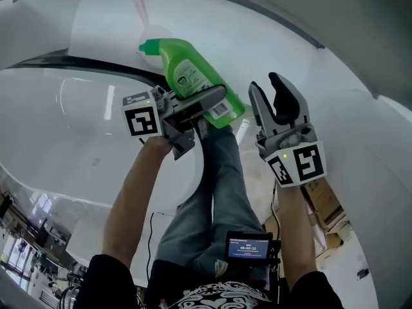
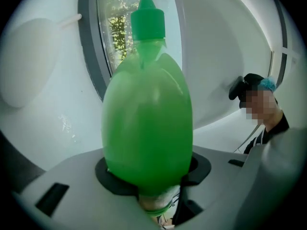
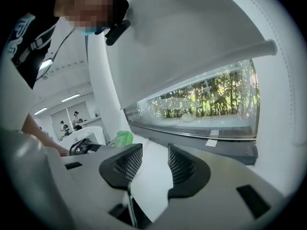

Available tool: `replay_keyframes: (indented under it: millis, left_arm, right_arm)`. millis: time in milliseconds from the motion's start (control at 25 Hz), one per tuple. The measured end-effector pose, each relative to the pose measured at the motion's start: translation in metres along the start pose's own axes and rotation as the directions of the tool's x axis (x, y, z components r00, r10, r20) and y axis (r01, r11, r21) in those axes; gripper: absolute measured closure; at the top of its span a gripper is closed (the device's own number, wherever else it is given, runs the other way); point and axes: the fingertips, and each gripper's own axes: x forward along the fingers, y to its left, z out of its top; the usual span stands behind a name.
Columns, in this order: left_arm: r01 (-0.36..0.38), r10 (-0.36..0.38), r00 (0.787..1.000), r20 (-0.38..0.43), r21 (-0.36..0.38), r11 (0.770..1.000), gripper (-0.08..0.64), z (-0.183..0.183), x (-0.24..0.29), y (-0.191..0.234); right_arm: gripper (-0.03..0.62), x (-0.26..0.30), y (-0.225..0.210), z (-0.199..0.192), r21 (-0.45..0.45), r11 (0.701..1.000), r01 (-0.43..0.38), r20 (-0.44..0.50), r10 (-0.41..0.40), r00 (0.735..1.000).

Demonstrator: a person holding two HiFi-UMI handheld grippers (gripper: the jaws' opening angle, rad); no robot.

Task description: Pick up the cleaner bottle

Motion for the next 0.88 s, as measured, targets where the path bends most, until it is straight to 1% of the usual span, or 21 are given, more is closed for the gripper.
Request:
replay_keyframes:
  millis: [120, 200, 240, 280, 360, 520, 640, 800, 880]
  left_arm:
    - [-0.011, 0.011, 0.997, 0.073, -0.009, 1.0, 0.357, 0.006, -0.018, -0.007]
    - [-0.007, 0.01, 0.993, 0.117, -0.023, 1.0, 0.359, 0.011, -0.029, -0.011]
    - [-0.001, 0.006, 0.99, 0.139, -0.033, 0.999, 0.359, 0.013, -0.034, -0.015]
    - [0.006, 0.001, 0.987, 0.159, -0.042, 0.999, 0.359, 0.014, -0.039, -0.021]
    - [0.009, -0.001, 0.983, 0.185, -0.04, 0.999, 0.359, 0.013, -0.045, -0.036]
    - [-0.016, 0.016, 0.984, 0.176, 0.001, 1.0, 0.359, 0.006, -0.044, -0.06]
    - [-0.02, 0.018, 0.987, 0.158, 0.014, 1.0, 0.359, 0.008, -0.042, -0.074]
    - [-0.037, 0.028, 0.992, 0.121, 0.071, 0.997, 0.359, 0.004, -0.039, -0.116]
    - [-0.042, 0.034, 0.993, 0.109, 0.076, 0.996, 0.359, 0.001, -0.039, -0.122]
  right_arm:
    - [0.424, -0.005, 0.008, 0.004, -0.022, 0.999, 0.024, 0.011, -0.024, 1.0]
    - [0.47, -0.006, 0.017, 0.006, -0.064, 0.998, 0.029, 0.007, -0.029, 1.0]
    - [0.512, -0.007, 0.023, 0.008, -0.092, 0.995, 0.031, 0.004, -0.031, 1.0]
    - [0.539, -0.009, 0.029, 0.009, -0.119, 0.992, 0.034, -0.002, -0.035, 0.999]
    - [0.548, -0.019, 0.036, 0.014, -0.152, 0.987, 0.049, -0.015, -0.052, 0.999]
    - [0.549, -0.041, 0.034, 0.023, -0.177, 0.979, 0.104, -0.02, -0.109, 0.994]
    - [0.551, -0.05, 0.035, 0.033, -0.18, 0.976, 0.125, -0.009, -0.128, 0.992]
    - [0.551, -0.077, 0.047, 0.058, -0.185, 0.972, 0.147, 0.0, -0.149, 0.989]
    - [0.551, -0.082, 0.047, 0.055, -0.183, 0.971, 0.155, -0.015, -0.16, 0.987]
